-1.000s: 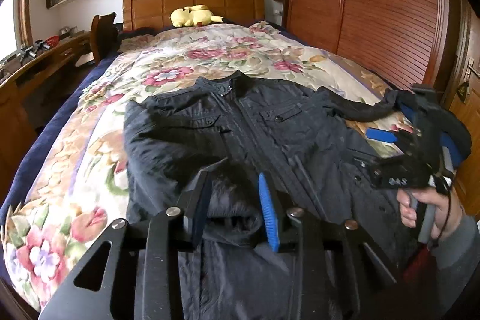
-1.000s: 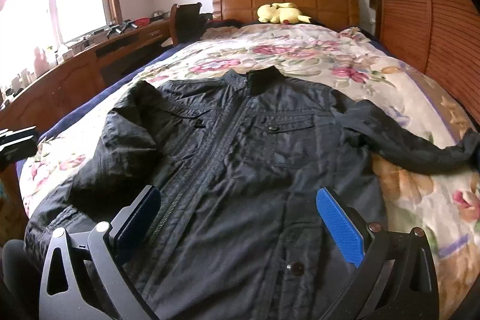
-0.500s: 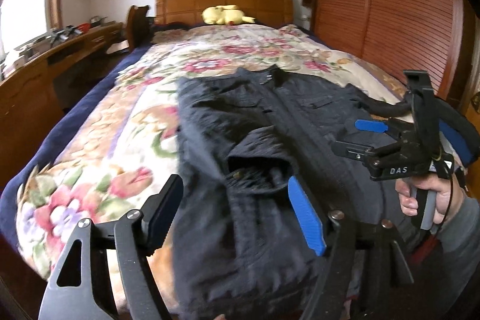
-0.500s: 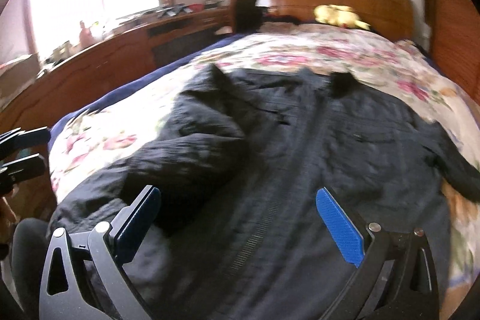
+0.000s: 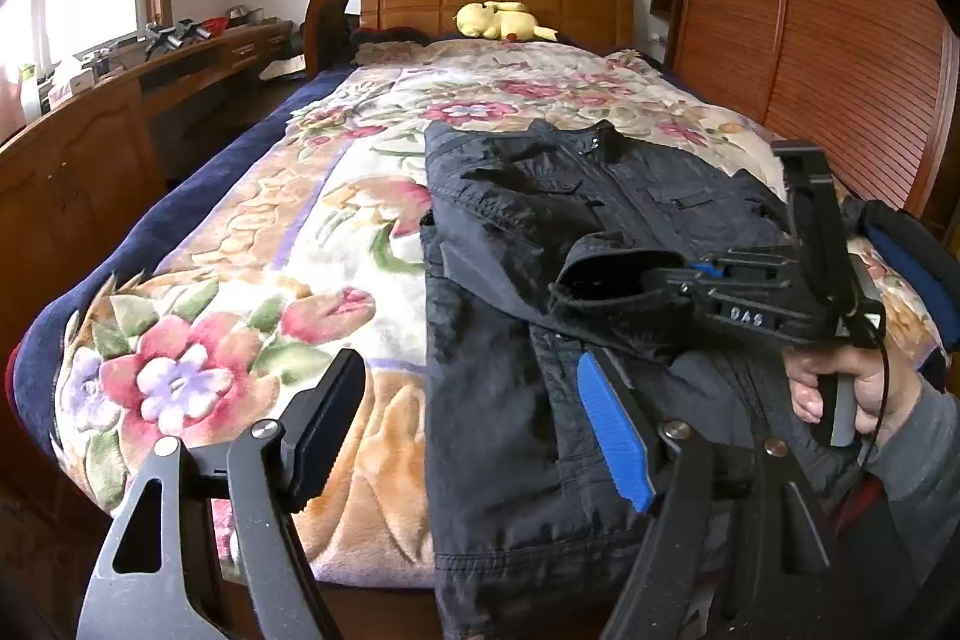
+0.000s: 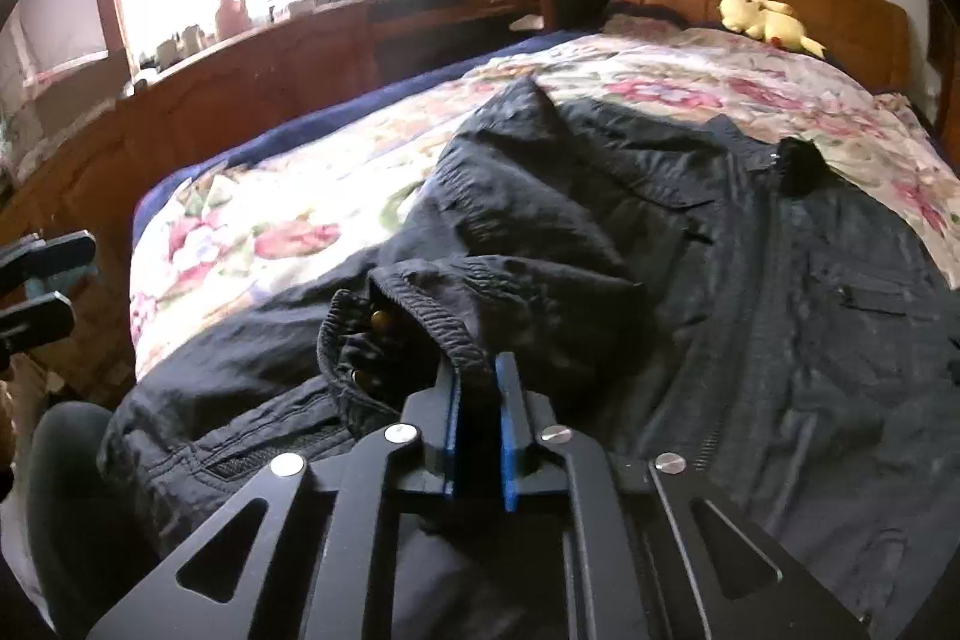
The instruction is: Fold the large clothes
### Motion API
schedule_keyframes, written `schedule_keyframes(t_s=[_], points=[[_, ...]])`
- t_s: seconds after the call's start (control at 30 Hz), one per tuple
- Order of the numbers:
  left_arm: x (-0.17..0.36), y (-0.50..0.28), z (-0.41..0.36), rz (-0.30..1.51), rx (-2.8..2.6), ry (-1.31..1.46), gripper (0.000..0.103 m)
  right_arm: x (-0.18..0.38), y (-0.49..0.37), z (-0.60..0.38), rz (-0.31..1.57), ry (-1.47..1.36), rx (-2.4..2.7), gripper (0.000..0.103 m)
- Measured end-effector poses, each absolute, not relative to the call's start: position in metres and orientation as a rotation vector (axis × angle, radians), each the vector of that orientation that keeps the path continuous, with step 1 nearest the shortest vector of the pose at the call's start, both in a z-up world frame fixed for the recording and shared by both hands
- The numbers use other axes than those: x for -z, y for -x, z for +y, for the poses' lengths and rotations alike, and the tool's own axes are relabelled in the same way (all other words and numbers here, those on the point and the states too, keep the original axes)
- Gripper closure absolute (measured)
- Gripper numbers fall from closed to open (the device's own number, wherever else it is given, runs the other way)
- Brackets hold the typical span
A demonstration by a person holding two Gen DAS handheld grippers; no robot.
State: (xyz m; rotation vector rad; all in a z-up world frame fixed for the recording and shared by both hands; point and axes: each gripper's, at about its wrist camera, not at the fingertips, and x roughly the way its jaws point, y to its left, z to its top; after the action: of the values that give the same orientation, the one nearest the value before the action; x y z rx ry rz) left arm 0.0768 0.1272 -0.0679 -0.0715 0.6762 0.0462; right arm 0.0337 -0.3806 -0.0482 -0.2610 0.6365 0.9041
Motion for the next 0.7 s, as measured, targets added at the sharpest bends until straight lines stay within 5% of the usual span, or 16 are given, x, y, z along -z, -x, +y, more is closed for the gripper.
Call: schedule_keyframes(t_s=[0.37, 0.7], points=[[0.062, -0.094, 0.088, 0.644, 0.015, 0.049, 0.029, 0.003, -0.038, -0.499, 0.479, 0.078, -0.709, 0.095], [0.057, -0.116, 0.043, 0.636, 0.071, 0.009, 0.029, 0.018, -0.051, -0.552, 0.497, 0.076, -0.517, 0.095]])
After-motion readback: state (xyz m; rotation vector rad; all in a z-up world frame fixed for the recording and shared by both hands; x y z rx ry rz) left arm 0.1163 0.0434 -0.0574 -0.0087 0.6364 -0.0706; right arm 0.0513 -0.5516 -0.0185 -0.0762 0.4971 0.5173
